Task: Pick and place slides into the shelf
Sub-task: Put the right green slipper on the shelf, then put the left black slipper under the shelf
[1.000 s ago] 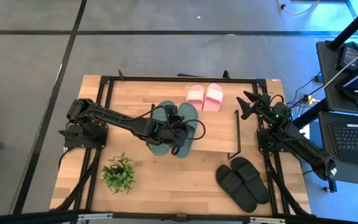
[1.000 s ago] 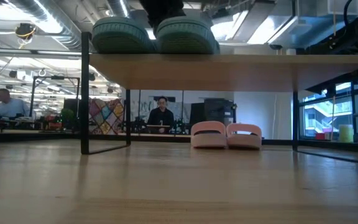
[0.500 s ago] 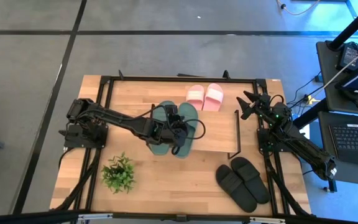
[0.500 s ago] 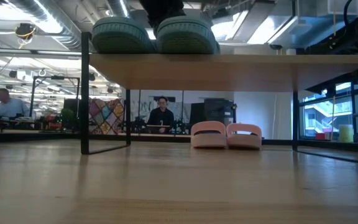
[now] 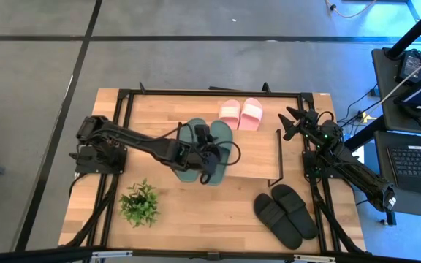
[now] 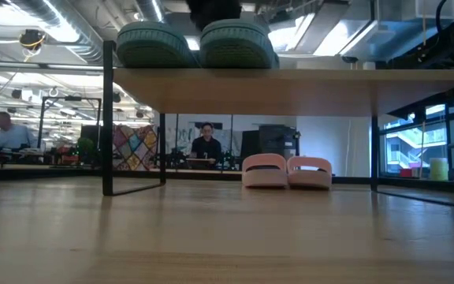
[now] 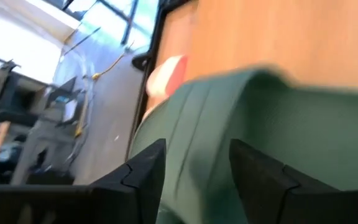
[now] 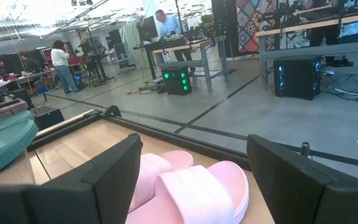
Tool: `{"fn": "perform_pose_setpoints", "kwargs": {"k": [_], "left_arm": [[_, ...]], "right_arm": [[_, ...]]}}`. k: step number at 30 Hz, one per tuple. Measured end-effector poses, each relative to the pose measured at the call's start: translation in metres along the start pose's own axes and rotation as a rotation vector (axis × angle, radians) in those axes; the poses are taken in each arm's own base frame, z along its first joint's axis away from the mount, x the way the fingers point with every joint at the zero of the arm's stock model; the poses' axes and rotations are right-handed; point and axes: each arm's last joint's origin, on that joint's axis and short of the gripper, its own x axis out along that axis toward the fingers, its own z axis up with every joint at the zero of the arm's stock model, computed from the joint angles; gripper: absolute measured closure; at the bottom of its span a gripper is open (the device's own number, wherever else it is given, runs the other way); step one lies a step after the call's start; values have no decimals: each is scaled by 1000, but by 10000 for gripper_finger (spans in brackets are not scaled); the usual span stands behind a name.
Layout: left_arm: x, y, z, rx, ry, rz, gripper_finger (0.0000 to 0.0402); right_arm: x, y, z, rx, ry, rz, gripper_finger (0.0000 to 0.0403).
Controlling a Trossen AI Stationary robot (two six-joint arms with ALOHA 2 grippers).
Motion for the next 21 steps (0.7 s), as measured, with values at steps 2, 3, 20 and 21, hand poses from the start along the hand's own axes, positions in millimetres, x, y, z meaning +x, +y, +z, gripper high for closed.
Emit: {"fn": "perform_pose_setpoints", "kwargs": {"k": [2,3,20,21], "left_arm": [[-8,2,7,-19,-30,-27,231],[-12,4,10,-22,-41,-35,231],[-112,81,13,-382,-472,-442,231],[-116,82,9,-403,-513,-447,231]], "right_arm": [[0,0,0,-2,0,0,111],[0,0,0,-2,0,1,111],[0,1,2,23,-19,21,111],[0,3,5,21,-44,59,111]]}}
